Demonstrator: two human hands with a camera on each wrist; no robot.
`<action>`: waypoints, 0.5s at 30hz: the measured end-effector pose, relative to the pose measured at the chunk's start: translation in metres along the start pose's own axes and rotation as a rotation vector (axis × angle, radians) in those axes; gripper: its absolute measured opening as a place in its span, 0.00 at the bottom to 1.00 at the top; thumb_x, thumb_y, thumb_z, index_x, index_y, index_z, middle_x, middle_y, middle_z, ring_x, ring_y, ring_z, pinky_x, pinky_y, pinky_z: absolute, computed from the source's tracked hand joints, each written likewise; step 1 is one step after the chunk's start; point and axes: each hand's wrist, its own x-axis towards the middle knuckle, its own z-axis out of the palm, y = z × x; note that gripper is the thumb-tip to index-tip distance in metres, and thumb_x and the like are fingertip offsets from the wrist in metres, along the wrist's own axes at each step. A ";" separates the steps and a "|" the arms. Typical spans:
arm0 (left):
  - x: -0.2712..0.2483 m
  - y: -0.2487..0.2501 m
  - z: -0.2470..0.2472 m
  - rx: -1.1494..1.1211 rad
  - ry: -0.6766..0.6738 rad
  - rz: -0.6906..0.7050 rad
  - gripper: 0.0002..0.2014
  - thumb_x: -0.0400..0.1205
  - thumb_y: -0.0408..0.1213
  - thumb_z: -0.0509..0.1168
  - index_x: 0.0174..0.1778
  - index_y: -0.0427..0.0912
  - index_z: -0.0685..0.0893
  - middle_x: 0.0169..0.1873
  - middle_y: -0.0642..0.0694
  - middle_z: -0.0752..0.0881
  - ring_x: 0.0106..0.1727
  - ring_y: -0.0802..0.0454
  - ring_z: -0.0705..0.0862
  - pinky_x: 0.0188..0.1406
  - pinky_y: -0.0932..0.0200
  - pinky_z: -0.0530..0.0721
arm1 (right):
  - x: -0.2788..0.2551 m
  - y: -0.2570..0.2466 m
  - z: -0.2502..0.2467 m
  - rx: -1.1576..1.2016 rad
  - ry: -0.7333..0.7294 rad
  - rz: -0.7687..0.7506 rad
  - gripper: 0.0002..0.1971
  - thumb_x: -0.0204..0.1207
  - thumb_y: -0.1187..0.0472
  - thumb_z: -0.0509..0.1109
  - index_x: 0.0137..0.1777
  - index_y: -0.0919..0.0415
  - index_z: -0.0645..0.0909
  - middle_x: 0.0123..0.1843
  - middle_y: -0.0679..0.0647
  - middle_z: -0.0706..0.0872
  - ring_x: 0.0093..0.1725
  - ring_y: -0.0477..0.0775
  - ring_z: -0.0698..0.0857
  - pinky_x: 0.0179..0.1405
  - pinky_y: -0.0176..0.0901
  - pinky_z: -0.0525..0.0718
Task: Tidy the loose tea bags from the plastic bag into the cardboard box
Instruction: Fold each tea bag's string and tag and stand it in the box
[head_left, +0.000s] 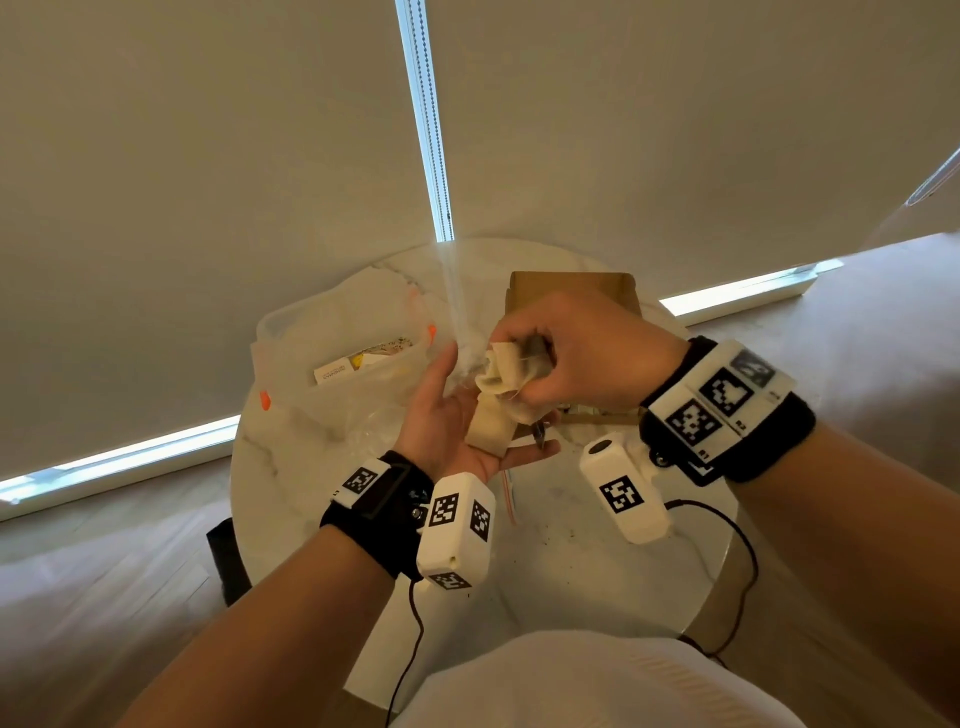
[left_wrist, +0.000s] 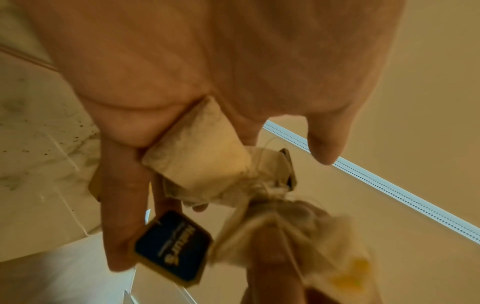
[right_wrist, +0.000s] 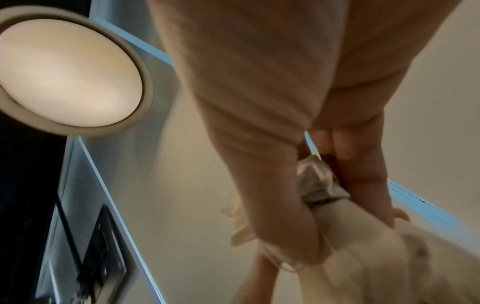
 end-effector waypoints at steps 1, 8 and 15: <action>0.000 -0.001 0.000 0.002 -0.013 -0.005 0.41 0.78 0.69 0.57 0.80 0.43 0.72 0.66 0.34 0.84 0.60 0.31 0.85 0.59 0.30 0.84 | 0.002 0.001 0.004 -0.056 -0.022 0.000 0.09 0.68 0.60 0.80 0.48 0.52 0.88 0.38 0.40 0.86 0.37 0.38 0.83 0.34 0.26 0.74; 0.002 -0.003 -0.002 0.052 -0.015 -0.023 0.27 0.78 0.62 0.62 0.62 0.44 0.85 0.51 0.41 0.91 0.49 0.43 0.90 0.57 0.34 0.87 | 0.015 0.004 0.033 -0.368 -0.182 0.001 0.13 0.74 0.59 0.75 0.57 0.59 0.84 0.48 0.54 0.86 0.47 0.53 0.84 0.46 0.45 0.82; 0.004 -0.001 -0.013 0.010 0.060 0.007 0.24 0.81 0.57 0.61 0.64 0.45 0.84 0.58 0.41 0.86 0.51 0.43 0.87 0.53 0.40 0.88 | 0.006 0.023 0.035 -0.062 -0.069 0.035 0.32 0.65 0.52 0.84 0.70 0.52 0.80 0.58 0.46 0.86 0.49 0.44 0.84 0.49 0.41 0.84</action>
